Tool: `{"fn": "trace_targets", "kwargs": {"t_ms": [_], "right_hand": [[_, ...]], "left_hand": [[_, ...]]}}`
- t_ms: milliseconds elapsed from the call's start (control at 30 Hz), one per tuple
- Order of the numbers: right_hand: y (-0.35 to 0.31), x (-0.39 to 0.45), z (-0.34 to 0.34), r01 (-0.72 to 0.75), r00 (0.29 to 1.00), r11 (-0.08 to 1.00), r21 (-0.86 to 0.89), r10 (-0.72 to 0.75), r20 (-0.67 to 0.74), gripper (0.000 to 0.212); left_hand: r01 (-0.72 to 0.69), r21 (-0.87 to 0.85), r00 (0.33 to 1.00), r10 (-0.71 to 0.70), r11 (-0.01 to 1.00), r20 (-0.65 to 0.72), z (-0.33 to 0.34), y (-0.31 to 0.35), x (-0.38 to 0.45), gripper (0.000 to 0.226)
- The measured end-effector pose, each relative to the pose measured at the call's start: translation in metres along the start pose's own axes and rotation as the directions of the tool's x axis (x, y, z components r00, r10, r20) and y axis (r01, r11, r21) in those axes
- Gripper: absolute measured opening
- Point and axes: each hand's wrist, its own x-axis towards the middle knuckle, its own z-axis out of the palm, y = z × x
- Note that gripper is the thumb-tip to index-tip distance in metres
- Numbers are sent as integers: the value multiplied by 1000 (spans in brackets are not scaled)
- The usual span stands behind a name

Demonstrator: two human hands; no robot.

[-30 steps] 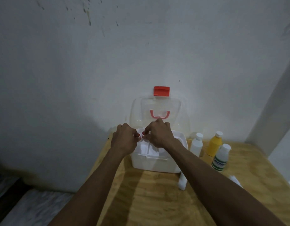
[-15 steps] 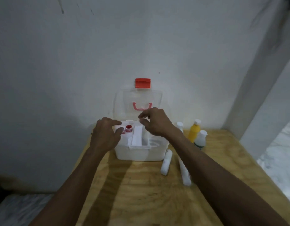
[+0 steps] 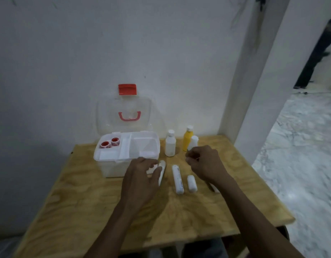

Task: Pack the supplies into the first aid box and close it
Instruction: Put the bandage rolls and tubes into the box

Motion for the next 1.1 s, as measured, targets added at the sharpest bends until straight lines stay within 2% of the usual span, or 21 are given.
{"fn": "trace_targets", "kwargs": {"t_ms": [133,233,333,467,667,767,900,1100], "right_hand": [[30,-9,4,-110,993,982,-156,103,-49,23],[48,-12,7,-162,986,965,-209,153,-61,23],[61,-13,14,-219,976,963,-159,211,-61,23],[71,-13,20,-284,958,958,-44,281,-62,27],[80,-10,19,-295,954,955,12,295,-56,30],[77,-13,13,-294,954,955,47,296,-51,33],[70,-15,2,-284,958,957,60,286,-27,39],[23,-14,-13,-204,975,964,168,215,-50,38]], "left_hand": [[-10,55,989,2,998,148,36,11,-8,29],[-38,100,983,20,994,181,56,29,-6,30],[-38,166,972,-2,985,235,75,49,0,34],[-39,309,930,-79,950,360,94,62,8,24],[18,405,912,-181,914,368,113,66,13,19],[58,336,913,-186,940,362,114,65,9,21],[62,184,938,-120,981,324,99,59,6,18],[109,-12,980,-106,994,166,37,55,11,24]]}}
